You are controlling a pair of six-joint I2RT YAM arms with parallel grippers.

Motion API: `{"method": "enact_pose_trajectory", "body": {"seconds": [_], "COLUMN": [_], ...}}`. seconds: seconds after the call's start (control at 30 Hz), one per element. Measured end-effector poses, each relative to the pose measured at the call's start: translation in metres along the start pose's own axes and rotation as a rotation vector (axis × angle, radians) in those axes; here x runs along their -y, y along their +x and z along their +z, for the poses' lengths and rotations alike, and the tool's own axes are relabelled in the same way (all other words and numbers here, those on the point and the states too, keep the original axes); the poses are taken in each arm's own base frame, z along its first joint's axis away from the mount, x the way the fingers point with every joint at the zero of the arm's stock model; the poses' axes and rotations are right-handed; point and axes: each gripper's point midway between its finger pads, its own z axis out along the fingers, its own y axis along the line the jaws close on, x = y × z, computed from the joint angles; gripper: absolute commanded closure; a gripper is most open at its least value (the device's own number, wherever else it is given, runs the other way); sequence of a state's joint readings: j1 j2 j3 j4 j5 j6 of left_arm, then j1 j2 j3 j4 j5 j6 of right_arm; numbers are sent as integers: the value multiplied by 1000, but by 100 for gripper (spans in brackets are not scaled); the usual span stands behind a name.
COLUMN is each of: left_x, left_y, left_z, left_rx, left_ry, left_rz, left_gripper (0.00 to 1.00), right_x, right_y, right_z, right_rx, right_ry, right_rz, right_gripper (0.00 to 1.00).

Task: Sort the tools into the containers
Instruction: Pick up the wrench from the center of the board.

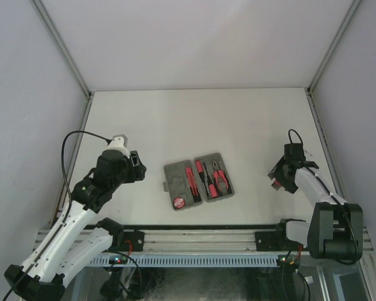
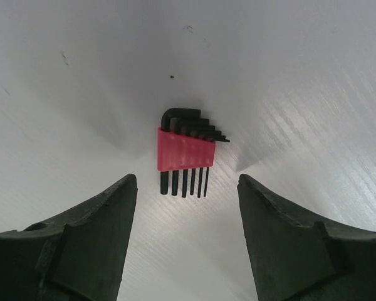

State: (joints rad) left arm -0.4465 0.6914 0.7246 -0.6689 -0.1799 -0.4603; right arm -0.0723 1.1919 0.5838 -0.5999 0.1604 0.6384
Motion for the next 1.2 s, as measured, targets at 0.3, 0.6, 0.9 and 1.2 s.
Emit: {"method": "enact_pose_trajectory", "body": {"seconds": [0.3,0.6,0.9,1.2], "left_x": [0,0,0,-1], "left_y": [2,2,3,4], "left_z": [2,2,2,2], "left_rx": [-11,-12,-18,-20], "left_ry": [-2,-1,-1,-2], "left_rz": [11,12,14,21], "left_gripper": [38,38,38,38], "right_x": [1,2,-2,-8], "right_y": [-6,-6,-10,-7], "right_z": [6,14,17,16], "right_rx": [-25,-72,-90,-103], "right_ry": [37,71,71,43], "right_rz": [-9,-45,-69,-131], "right_gripper": [40,51,65,72]}}
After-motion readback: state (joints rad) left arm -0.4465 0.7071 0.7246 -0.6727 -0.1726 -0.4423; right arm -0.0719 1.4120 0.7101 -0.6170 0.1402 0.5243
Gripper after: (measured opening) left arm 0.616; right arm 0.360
